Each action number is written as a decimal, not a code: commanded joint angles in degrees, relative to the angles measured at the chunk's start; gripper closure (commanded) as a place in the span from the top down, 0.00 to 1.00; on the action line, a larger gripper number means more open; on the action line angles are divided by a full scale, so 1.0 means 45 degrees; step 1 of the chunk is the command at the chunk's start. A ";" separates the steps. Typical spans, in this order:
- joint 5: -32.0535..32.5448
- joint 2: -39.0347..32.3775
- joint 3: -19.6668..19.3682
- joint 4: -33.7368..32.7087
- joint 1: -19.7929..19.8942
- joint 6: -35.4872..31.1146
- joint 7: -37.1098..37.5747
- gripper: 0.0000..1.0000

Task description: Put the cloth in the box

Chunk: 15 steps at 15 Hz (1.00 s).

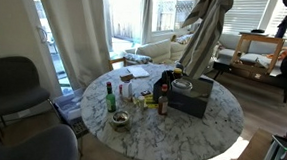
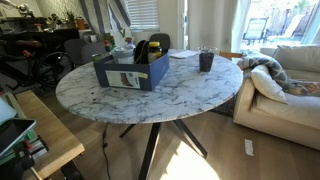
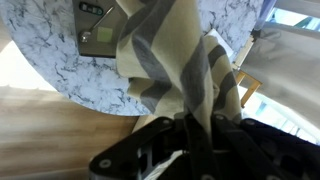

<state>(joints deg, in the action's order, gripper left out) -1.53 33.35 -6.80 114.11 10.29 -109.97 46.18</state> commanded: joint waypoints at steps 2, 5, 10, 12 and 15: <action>-0.0213 -0.0022 0.0313 -0.0084 0.0385 0.0034 -0.0164 0.06; -0.2038 -0.0828 -0.0773 -0.0091 0.0189 -0.1073 -0.0191 0.02; -0.3950 -0.2908 -0.2207 -0.0869 0.0725 -0.1085 -0.0510 0.02; -0.4415 -0.3530 -0.2480 -0.1052 0.0902 -0.0863 -0.0551 0.02; -0.4569 -0.4014 -0.2449 -0.1025 0.1091 -0.0572 -0.0366 0.02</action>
<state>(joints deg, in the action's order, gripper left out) -20.14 17.68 -18.04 111.12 14.11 -115.33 44.11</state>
